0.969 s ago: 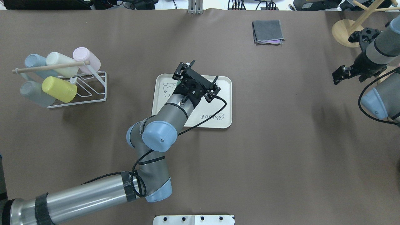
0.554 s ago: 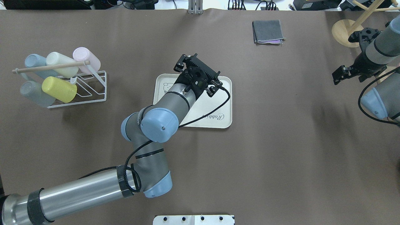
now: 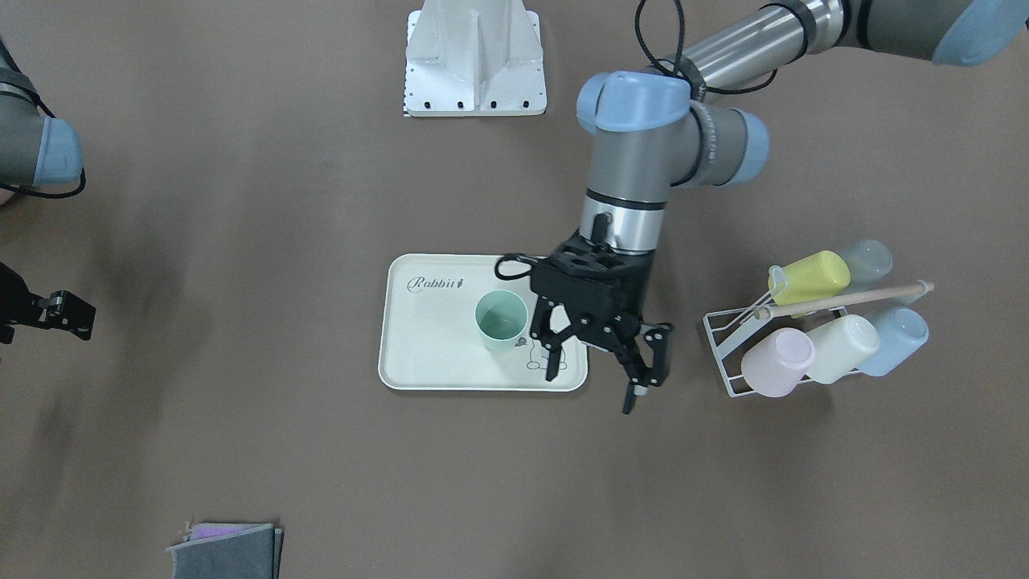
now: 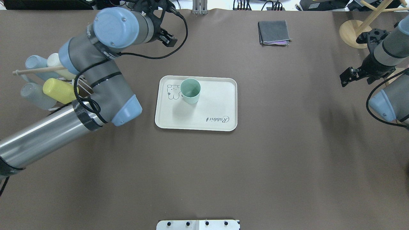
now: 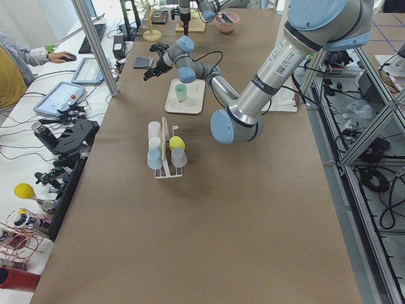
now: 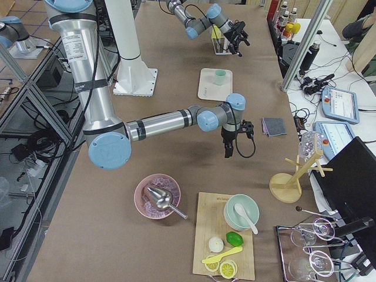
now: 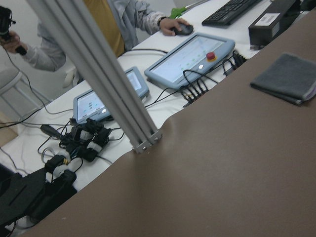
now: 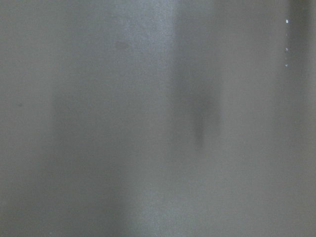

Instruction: Pick up and place green cup on tray

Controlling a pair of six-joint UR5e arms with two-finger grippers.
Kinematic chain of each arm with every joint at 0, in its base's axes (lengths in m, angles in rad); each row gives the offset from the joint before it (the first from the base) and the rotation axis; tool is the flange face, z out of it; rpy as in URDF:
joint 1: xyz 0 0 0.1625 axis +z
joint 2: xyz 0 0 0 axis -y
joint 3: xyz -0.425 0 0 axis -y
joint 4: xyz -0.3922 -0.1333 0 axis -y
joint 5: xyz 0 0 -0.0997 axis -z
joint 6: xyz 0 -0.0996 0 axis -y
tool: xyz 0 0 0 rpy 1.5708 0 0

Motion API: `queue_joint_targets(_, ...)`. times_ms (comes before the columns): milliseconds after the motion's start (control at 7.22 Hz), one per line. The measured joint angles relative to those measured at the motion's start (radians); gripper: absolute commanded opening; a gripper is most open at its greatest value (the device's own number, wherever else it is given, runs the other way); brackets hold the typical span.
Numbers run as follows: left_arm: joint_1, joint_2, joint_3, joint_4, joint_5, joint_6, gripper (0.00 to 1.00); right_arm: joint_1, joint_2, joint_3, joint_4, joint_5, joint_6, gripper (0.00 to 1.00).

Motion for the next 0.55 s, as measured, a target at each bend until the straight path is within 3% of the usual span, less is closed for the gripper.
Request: queue_joint_targets(554, -0.381, 0.196, -0.017, 0.288, -0.513, -0.014, 0.99, 0.0, 0.0, -0.01, 0.0, 0.0, -0.002, 1.0)
